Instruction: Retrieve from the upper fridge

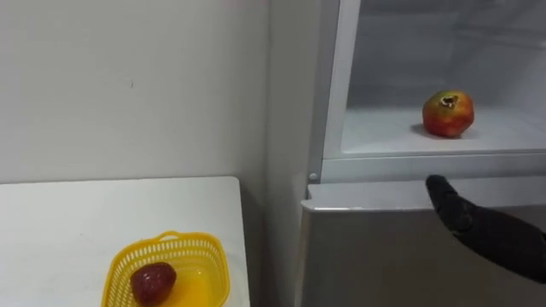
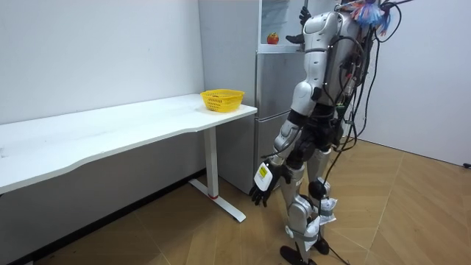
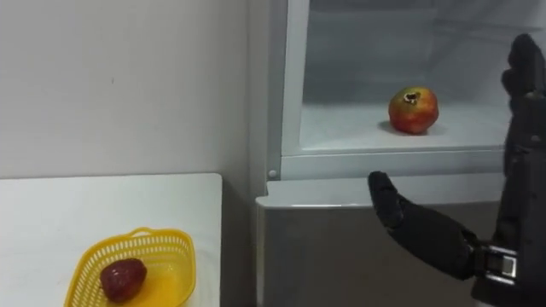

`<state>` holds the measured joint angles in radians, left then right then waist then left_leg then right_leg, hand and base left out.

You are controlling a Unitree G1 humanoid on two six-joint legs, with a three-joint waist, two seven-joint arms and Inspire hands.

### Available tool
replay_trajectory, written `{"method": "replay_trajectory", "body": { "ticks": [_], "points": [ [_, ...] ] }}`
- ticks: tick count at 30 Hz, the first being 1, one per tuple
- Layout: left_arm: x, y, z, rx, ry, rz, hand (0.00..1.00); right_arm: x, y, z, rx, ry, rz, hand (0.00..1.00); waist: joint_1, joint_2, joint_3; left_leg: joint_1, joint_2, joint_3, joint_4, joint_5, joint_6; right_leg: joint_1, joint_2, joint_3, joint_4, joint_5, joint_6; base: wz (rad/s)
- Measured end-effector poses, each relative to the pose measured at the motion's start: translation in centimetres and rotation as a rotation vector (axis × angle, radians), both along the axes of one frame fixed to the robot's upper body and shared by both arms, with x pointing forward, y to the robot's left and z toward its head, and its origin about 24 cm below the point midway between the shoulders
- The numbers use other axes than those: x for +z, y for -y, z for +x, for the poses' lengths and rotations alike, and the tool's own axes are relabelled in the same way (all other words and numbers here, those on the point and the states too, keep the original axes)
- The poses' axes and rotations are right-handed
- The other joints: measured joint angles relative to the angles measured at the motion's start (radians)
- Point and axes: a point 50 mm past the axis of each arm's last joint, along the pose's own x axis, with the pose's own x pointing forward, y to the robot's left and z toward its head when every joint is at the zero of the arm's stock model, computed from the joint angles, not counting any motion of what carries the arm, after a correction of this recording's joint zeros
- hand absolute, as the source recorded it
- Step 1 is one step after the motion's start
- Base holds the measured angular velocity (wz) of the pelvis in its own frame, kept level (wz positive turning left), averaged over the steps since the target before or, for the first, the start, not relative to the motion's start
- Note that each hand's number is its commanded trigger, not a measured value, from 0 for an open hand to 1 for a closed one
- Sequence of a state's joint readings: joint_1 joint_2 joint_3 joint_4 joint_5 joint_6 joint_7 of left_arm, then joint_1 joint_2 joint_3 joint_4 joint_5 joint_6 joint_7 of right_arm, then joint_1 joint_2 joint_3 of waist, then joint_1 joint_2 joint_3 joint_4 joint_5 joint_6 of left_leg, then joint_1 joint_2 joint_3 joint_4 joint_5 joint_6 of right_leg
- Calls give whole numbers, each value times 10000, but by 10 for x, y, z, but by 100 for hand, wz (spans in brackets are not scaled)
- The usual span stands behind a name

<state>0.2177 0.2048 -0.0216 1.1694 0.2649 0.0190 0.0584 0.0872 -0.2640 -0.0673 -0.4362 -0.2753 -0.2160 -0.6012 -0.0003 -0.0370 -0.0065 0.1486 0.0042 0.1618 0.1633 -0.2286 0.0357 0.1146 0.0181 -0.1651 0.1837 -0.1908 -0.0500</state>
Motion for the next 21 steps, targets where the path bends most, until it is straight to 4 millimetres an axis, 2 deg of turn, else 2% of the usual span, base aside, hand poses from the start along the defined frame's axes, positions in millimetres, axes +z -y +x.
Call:
{"method": "replay_trajectory", "body": {
  "ticks": [4,6,9,13,14,21],
  "points": [
    [0,-1,0,-12,-32,39,0,-6,8,3,-298,-330,157,0,4,-60,4,11,1,-5,3,0,0,-2,-6,-29,5,0,0,0],
    [0,-1,0,-3,-29,24,0,-12,17,12,-360,-773,471,0,24,-152,54,29,2,-13,25,1,-1,28,-3,-26,6,0,0,0],
    [1,-3,0,119,-16,-10,0,-11,35,25,-668,-1052,1078,0,53,-273,110,-14,-11,-121,52,1,1,33,-24,-103,5,-1,1,6],
    [0,-2,-2,69,-273,-244,0,-3,44,39,-859,-946,1248,0,78,-348,87,-39,-11,-148,80,1,1,14,-44,-188,11,-2,2,1],
    [0,-2,-1,79,-304,-285,0,-1,46,43,-954,-979,1155,0,89,-409,51,-62,-17,-174,83,2,1,-1,-62,-283,14,-2,2,11],
    [2,-7,-1,265,-324,-118,0,14,52,61,-1161,-942,1051,0,192,-574,77,-341,-61,-403,285,6,5,-108,-133,-578,6,-25,10,12]
  ]
}}
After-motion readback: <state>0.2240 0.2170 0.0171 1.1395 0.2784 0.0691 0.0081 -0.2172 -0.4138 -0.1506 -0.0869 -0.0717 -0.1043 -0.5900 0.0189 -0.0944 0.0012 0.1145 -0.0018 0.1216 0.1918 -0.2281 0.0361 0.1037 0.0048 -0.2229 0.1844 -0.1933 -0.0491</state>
